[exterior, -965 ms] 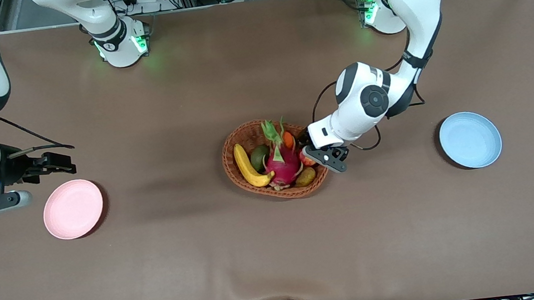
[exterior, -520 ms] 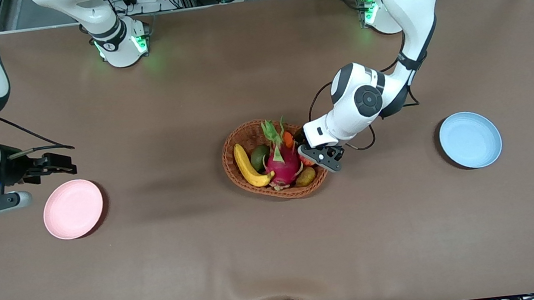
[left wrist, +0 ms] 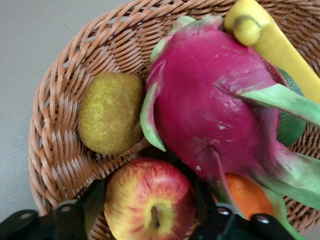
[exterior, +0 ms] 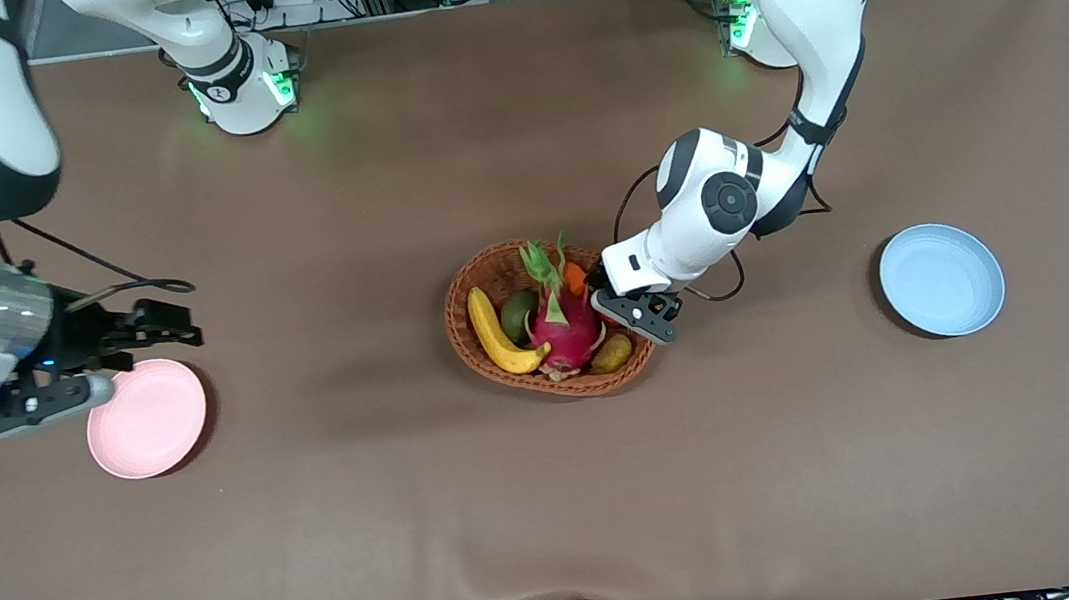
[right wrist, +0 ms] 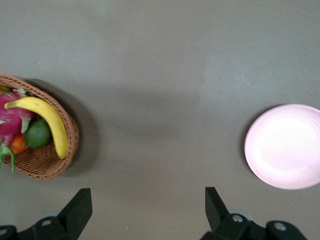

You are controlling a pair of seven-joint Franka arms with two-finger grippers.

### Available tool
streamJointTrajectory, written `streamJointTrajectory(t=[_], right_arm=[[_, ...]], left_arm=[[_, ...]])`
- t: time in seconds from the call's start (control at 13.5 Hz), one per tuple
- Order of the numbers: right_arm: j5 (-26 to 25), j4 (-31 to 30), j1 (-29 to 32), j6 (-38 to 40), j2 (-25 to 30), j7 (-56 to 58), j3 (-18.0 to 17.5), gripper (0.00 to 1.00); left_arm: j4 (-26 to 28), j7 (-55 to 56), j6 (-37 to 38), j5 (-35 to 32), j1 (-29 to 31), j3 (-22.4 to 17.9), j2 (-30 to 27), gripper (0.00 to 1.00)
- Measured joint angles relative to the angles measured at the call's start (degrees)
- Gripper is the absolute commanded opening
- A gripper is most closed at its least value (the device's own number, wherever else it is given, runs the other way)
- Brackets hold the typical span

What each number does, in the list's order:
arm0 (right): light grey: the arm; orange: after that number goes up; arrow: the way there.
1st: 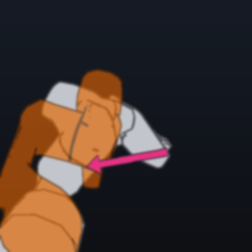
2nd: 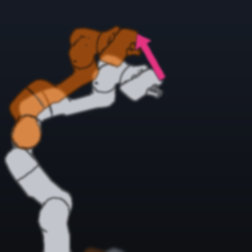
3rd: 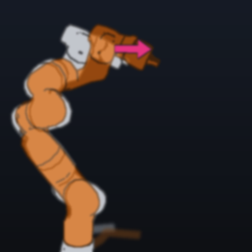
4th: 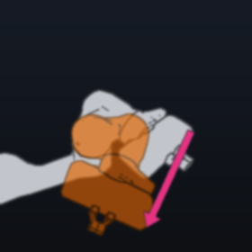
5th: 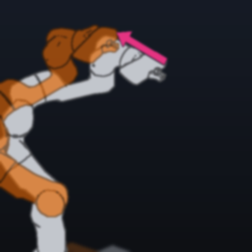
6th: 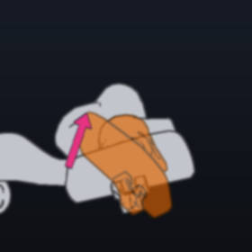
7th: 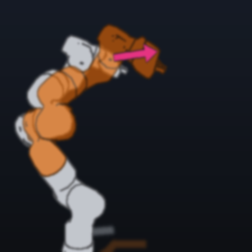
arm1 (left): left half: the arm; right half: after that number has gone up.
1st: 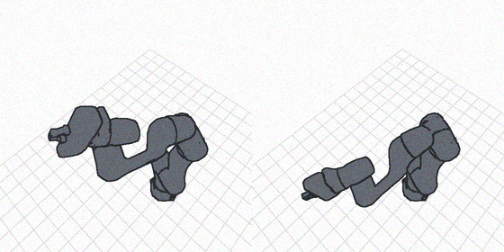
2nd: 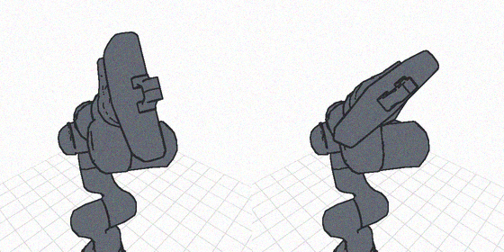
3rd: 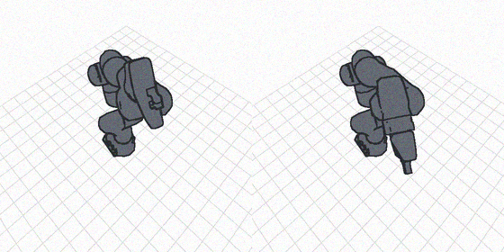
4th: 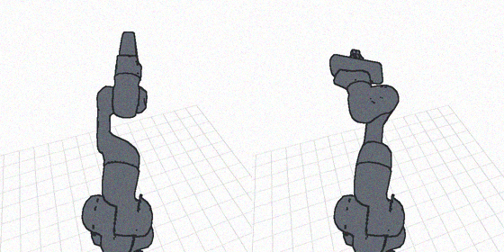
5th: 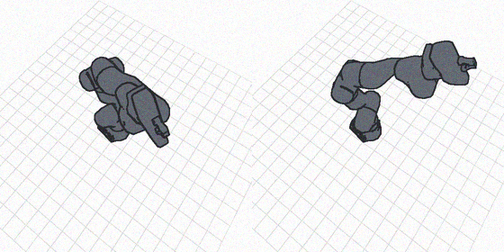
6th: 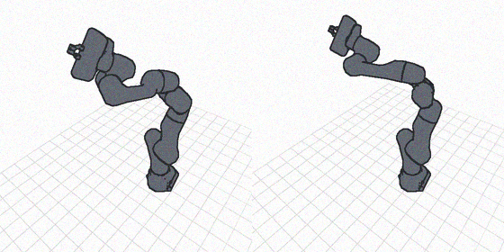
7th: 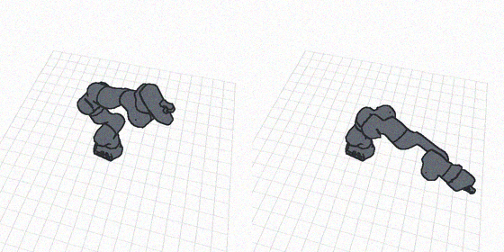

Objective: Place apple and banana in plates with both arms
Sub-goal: 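Lower the left gripper onto the apple while the right gripper approaches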

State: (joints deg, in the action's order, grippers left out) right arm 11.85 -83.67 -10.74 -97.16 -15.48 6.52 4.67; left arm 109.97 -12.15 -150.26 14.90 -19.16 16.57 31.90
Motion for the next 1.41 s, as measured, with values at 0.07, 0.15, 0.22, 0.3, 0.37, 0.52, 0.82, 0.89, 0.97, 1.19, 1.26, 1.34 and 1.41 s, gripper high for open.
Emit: streamJointTrajectory(t=[0.07, 0.15, 0.22, 0.3, 0.37, 0.52, 0.82, 0.89, 0.97, 1.19, 1.26, 1.34, 1.41], right_arm=[[0.00, -0.01, -1.39, -1.39, -0.18, -0.01, -0.02, 1.00], [0.00, -0.01, -2.58, -2.55, -0.46, -0.02, -0.03, 1.00], [0.00, -0.01, -3.45, -3.64, -0.80, -0.02, -0.05, 1.00], [0.02, -0.01, -4.24, -4.69, -1.21, -0.01, -0.05, 1.00], [0.03, -0.01, -5.16, -5.70, -1.72, -0.01, -0.07, 1.00], [0.03, -0.01, -7.47, -8.28, -2.79, -0.02, -0.09, 1.00], [0.03, -0.01, -9.51, -9.97, -3.84, -0.02, -0.07, 1.00], [0.03, -0.01, -9.51, -9.97, -3.83, -0.02, 0.04, 1.00], [0.03, -0.01, -9.50, -9.97, -3.84, -0.02, 0.13, 1.00], [0.03, -0.01, -9.51, -9.97, -3.84, -0.02, 0.16, 1.00], [0.03, -0.01, -9.51, -9.97, -3.84, -0.02, 0.16, 1.00], [0.03, -0.01, -9.51, -9.97, -3.84, -0.02, 0.16, 1.00], [0.03, -0.01, -9.51, -9.97, -3.84, -0.02, 0.16, 1.00]], left_arm=[[0.00, 0.00, -0.03, 0.00, -0.03, 0.00, 0.00, 0.77], [0.00, 0.00, -0.04, 0.00, -0.03, 0.00, 0.00, 0.82], [0.00, 0.00, -0.04, 0.00, -0.03, 0.00, 0.00, 0.87], [0.07, 0.00, -0.04, 0.00, -0.03, -0.01, 0.00, 0.93], [0.17, 0.00, -0.05, 0.00, -0.05, -0.01, 0.01, 0.95], [0.52, 0.00, -0.06, 0.00, -0.07, -0.02, 0.04, 0.96], [1.53, 0.00, -0.57, 0.00, -0.25, -0.01, 0.09, 0.98], [1.56, 0.00, -0.74, 0.00, -0.36, -0.01, 0.09, 0.98], [1.56, 0.00, -0.85, 0.00, -0.57, 0.00, 0.09, 0.90], [1.58, 0.27, -0.91, 0.00, -1.40, 0.00, 0.08, 0.14], [1.54, 0.27, -0.92, 0.00, -1.40, 0.00, 0.06, 0.00], [1.54, 0.29, -0.92, 0.00, -1.38, 0.00, 0.03, 0.00], [1.52, 0.33, -0.92, 0.00, -1.34, -0.03, -0.09, 0.00]])
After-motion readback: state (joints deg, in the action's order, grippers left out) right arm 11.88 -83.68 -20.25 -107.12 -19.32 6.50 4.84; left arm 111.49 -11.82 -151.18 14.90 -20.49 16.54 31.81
